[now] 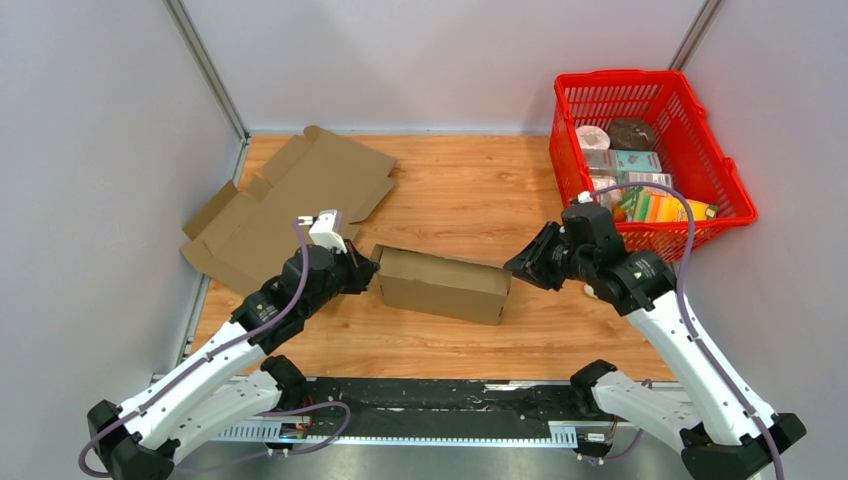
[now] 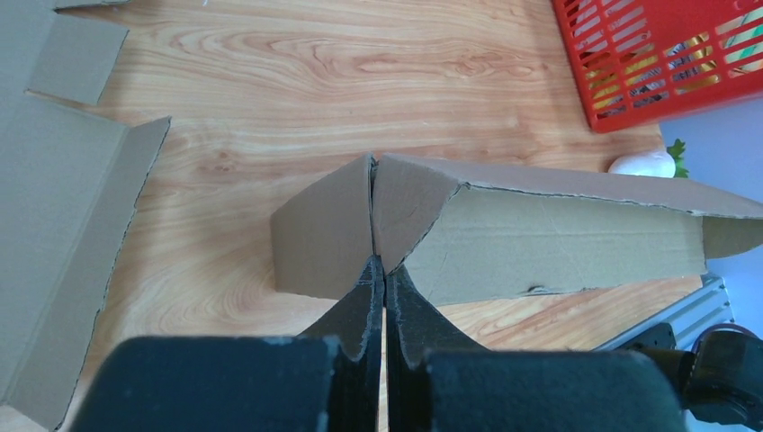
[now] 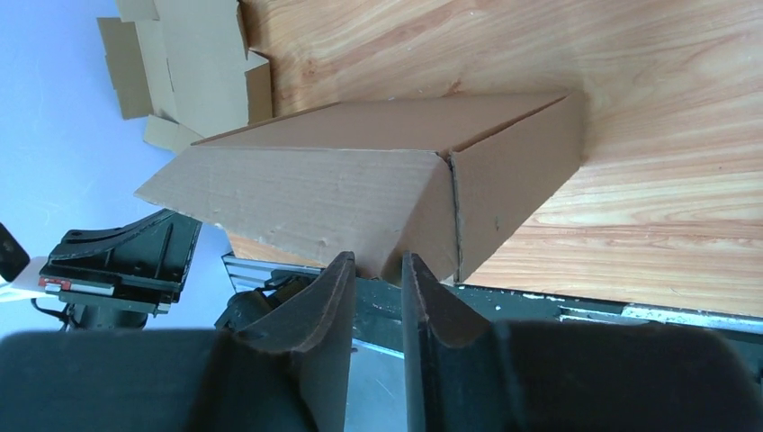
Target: Fold the paper box
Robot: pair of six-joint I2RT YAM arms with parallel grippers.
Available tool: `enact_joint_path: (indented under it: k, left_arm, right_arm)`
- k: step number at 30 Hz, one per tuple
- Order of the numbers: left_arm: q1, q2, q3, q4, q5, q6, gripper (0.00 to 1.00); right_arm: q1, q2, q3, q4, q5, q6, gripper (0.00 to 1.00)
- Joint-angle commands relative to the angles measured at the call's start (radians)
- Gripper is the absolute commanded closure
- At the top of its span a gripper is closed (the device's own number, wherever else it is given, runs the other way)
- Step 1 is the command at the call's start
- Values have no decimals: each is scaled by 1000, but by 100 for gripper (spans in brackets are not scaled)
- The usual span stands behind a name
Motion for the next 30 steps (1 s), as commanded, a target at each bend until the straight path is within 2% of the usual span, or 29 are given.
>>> enact_joint_path:
  k: [1, 6, 10, 12, 13, 18, 22, 27, 30]
  left_arm:
    - [-2, 16, -39, -71, 31, 1, 100]
    - [-2, 6, -42, -37, 102, -4, 90]
    - [-2, -29, -21, -60, 166, 2, 70]
    - [-2, -70, -5, -97, 200, 19, 64]
    - [-2, -93, -1, -114, 202, 27, 46]
    - [1, -185, 146, -350, 176, 64, 36]
    - [16, -91, 362, -479, 99, 16, 23]
    - [99, 52, 490, -502, 158, 19, 27]
    - [180, 132, 499, -464, 228, 51, 37]
  right_arm:
    - [2, -21, -49, 63, -54, 45, 77]
    - [2, -73, -153, 125, -57, 57, 81]
    - [2, -87, -205, 161, -49, 51, 83]
    - [2, -88, -213, 168, -49, 47, 83]
    - [2, -88, -210, 175, -51, 42, 83]
    - [2, -77, -170, 158, -37, 7, 82]
    - [2, -76, -164, 157, -34, -5, 82]
    - [2, -76, -178, 180, -54, -10, 82]
    - [2, -73, -175, 197, -60, -21, 82]
